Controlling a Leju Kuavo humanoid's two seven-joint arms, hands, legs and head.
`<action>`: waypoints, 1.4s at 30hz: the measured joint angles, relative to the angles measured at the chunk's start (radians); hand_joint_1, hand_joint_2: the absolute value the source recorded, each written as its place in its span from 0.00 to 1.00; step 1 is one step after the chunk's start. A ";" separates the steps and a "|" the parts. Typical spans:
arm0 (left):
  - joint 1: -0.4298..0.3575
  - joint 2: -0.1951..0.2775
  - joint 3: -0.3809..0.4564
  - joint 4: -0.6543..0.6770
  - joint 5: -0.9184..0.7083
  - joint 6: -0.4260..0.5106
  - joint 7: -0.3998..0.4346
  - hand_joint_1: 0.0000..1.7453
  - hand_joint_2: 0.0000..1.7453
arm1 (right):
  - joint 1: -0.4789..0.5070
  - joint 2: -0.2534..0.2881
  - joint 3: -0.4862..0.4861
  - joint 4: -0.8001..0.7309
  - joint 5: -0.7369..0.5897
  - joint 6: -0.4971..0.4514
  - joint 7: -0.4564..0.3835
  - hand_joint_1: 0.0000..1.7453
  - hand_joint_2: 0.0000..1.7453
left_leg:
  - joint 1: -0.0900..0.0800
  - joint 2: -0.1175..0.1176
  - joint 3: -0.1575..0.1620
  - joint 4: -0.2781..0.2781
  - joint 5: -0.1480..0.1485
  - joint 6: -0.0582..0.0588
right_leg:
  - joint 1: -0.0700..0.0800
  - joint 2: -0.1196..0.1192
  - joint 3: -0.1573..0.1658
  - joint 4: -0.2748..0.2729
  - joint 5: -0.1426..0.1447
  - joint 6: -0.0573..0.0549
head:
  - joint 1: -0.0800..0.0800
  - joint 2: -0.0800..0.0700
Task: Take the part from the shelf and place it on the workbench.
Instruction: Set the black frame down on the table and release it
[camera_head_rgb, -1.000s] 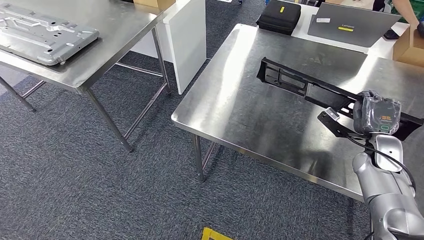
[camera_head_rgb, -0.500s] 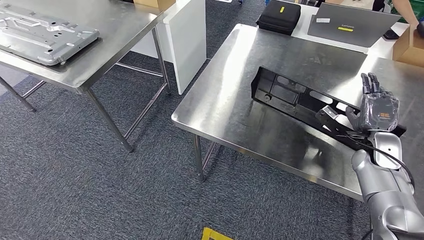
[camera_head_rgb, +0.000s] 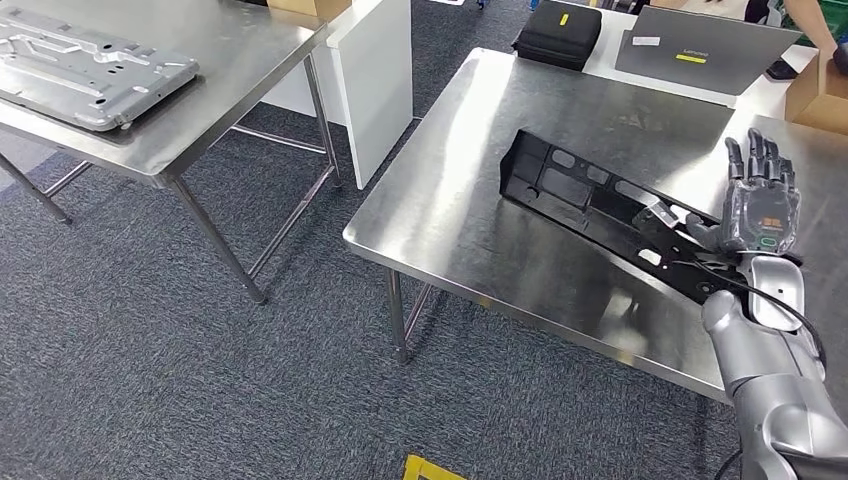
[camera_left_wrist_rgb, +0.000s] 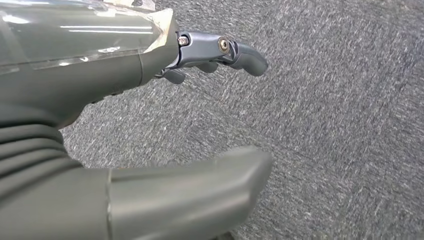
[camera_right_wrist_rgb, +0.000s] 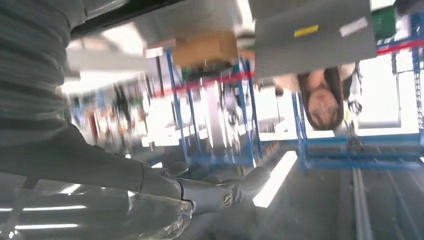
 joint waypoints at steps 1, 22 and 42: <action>0.000 0.000 0.000 0.000 -0.002 -0.003 0.001 0.00 0.00 | -0.013 0.000 -0.008 0.006 -0.039 0.040 -0.009 0.00 0.75 | 0.000 0.000 0.000 0.000 0.000 0.000 | 0.000 0.000 0.000 0.000 0.000 0.000 | 0.000 0.000; 0.001 0.011 0.016 0.000 -0.006 -0.028 0.014 0.00 0.00 | -0.334 -0.030 -0.078 0.194 -0.270 0.459 -0.022 0.00 0.00 | -0.001 0.000 -0.001 0.000 0.001 0.002 | -0.002 0.000 -0.002 0.000 0.002 0.003 | 0.000 0.000; 0.008 0.007 0.028 0.000 -0.019 -0.021 0.028 0.00 0.00 | -0.371 -0.046 -0.051 0.251 -0.169 0.217 0.101 0.00 0.00 | -0.001 -0.002 -0.002 0.002 0.002 0.002 | -0.002 -0.001 -0.002 0.000 0.002 0.003 | 0.000 0.000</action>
